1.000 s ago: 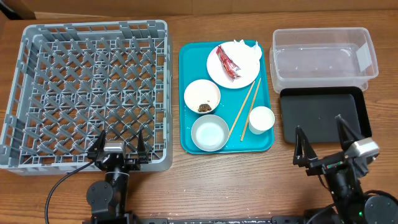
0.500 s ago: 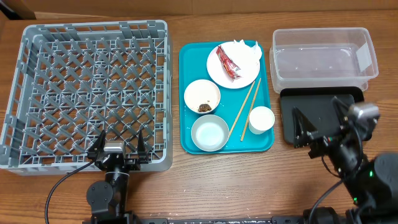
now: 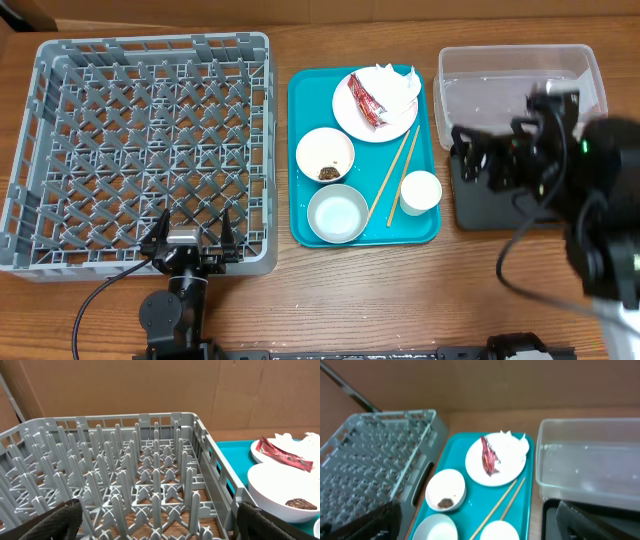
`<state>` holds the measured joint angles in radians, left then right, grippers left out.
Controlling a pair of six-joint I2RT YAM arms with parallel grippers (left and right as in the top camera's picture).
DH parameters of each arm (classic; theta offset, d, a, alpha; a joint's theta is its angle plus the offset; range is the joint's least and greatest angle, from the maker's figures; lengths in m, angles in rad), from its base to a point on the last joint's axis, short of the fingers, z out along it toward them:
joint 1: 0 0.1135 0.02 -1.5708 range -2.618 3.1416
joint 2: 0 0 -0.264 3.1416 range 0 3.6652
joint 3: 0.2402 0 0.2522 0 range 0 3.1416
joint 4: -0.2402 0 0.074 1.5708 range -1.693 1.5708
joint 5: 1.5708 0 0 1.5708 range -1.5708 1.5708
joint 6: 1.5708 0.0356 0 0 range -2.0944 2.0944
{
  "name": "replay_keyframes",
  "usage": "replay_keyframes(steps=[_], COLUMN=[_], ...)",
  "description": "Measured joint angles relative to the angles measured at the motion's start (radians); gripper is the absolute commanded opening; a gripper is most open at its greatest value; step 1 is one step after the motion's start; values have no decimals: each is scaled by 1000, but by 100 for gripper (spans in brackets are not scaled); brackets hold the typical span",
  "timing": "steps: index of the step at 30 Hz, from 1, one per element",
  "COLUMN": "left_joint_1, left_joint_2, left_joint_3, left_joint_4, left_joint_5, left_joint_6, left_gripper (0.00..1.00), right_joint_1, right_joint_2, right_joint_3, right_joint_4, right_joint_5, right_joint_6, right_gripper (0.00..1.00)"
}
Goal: Sort waste into correct bins and load items into the dishwasher
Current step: 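Reach the right gripper to the white plate and grasp the red wrapper and tissue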
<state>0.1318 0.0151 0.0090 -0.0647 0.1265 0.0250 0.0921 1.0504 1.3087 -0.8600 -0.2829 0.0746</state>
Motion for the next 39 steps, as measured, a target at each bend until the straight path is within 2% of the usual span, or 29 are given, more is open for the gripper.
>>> replay_keyframes(steps=[6, 19, 22, 31, 39], left_joint_1=[0, 0, 0, 0, 0], left_joint_2=[0, 0, 0, 0, 0], left_joint_3=[0, 0, 0, 0, 0], left_joint_4=[0, 0, 0, 0, 0], left_joint_5=[0, 0, 0, 0, 0], left_joint_6=[0, 0, 0, 0, 0], left_gripper=[100, 100, 100, 100, 100], right_joint_1=[1, 20, 66, 264, 289], right_joint_2=[195, 436, 478, 675, 900], right_joint_3=[164, 176, 178, 269, 283], right_joint_4=[-51, 65, 81, 112, 237], right_joint_5=[-51, -169, -110, 230, 356], right_joint_6=[0, 4, 4, -12, -45], right_gripper=[100, 100, 100, 100, 100])
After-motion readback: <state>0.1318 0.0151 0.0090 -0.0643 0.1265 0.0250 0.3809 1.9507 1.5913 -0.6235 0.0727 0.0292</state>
